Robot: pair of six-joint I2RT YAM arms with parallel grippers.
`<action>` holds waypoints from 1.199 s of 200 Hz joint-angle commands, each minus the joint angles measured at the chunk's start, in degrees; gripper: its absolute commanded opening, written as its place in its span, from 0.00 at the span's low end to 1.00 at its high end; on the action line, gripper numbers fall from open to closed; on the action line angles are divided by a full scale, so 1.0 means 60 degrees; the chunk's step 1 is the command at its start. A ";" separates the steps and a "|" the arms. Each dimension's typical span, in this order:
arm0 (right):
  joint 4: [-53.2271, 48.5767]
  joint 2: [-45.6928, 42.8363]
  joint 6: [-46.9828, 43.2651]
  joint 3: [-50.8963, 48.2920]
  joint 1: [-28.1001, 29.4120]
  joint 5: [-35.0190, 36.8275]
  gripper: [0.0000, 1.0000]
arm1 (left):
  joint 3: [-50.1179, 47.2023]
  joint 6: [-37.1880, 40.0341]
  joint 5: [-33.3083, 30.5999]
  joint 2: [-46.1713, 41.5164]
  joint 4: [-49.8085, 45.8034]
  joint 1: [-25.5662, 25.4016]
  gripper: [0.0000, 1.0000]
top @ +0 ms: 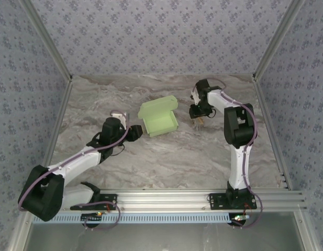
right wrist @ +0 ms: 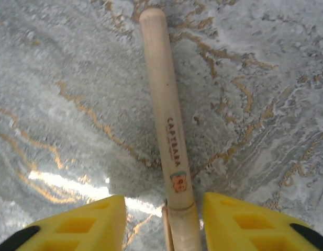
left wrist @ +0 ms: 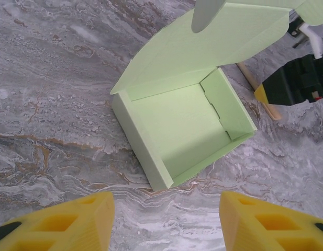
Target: Fold the paper box
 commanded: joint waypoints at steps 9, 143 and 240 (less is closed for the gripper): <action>-0.0468 0.0532 -0.0035 0.0551 0.0052 0.0912 0.34 | -0.0133 0.0193 -0.0094 -0.0262 -0.0124 -0.0052 0.55; 0.2773 -0.4630 0.0973 -0.4208 0.1380 0.0229 0.09 | -0.0682 -0.0041 -0.0219 -0.0433 -0.0095 0.0593 0.56; 0.3767 -0.4217 -0.3024 -0.3561 0.4704 0.0186 0.11 | -0.0736 -0.0202 -0.0181 -0.0501 -0.0188 0.0658 0.56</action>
